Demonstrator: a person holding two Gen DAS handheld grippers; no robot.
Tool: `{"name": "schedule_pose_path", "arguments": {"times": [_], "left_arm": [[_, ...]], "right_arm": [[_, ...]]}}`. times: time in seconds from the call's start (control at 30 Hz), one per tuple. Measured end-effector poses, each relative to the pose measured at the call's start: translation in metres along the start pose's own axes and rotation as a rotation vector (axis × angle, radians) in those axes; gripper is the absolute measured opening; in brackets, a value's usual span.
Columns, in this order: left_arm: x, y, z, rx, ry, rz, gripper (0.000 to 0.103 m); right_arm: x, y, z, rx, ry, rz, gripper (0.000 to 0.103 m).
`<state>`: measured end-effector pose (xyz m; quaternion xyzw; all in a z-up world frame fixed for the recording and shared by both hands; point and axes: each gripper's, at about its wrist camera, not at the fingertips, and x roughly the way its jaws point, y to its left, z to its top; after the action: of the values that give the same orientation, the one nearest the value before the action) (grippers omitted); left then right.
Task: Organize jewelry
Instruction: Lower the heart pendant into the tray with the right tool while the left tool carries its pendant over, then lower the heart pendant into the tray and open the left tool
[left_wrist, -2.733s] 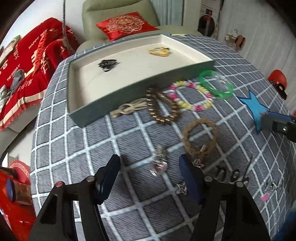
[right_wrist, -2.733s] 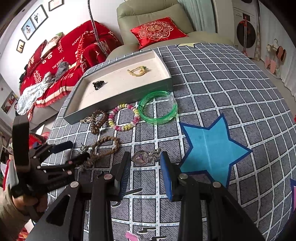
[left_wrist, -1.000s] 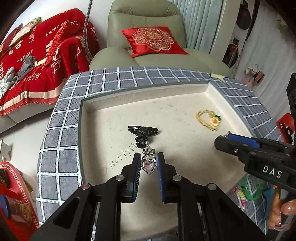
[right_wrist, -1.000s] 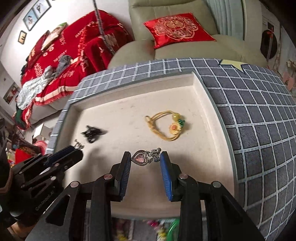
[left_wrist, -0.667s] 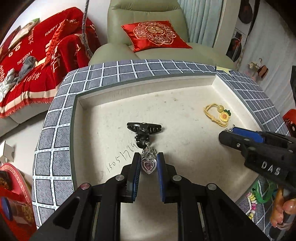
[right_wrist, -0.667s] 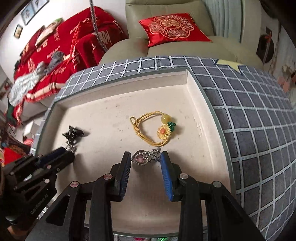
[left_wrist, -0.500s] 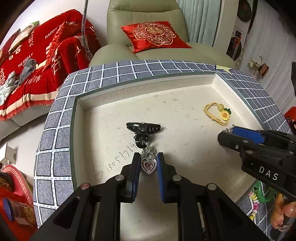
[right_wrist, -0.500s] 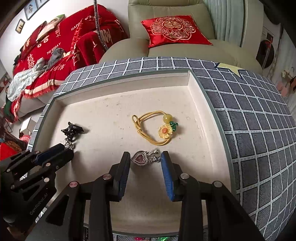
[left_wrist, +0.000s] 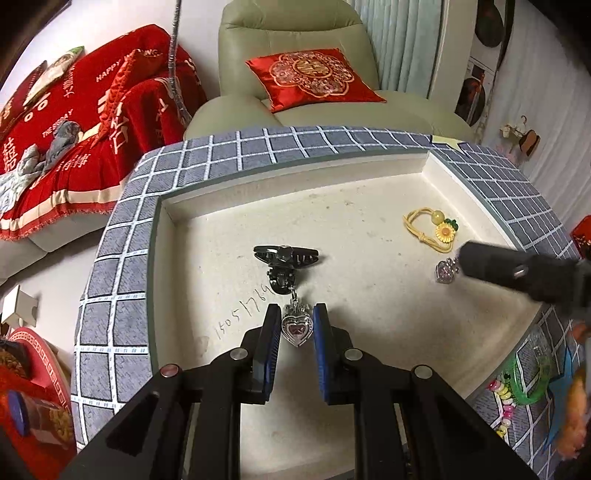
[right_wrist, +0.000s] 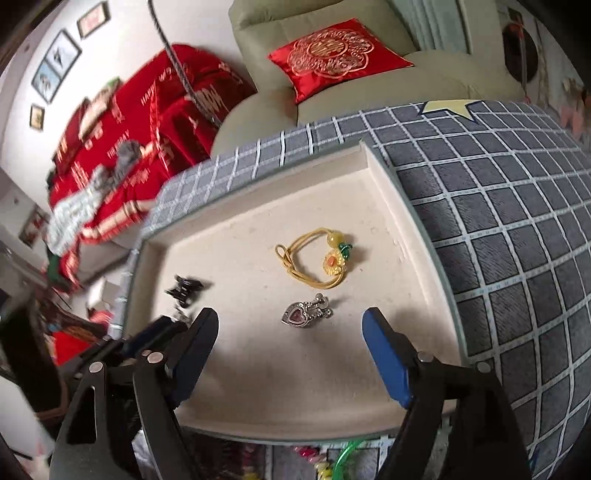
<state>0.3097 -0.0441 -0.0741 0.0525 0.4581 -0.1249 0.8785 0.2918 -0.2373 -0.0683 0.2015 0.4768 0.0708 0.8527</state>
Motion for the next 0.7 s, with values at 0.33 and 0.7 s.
{"name": "schedule_pose_path", "arguments": {"times": [0.33,0.7], "left_arm": [[-0.004,-0.001,0.004,-0.018,-0.009,0.012,0.033],[-0.028,-0.008,0.009,-0.015,-0.085,-0.007,0.033]], "right_arm": [[-0.044,-0.008,-0.01,0.028,-0.063,0.015,0.083],[-0.07,-0.024,-0.037,0.038,-0.072,-0.015,0.096]]}}
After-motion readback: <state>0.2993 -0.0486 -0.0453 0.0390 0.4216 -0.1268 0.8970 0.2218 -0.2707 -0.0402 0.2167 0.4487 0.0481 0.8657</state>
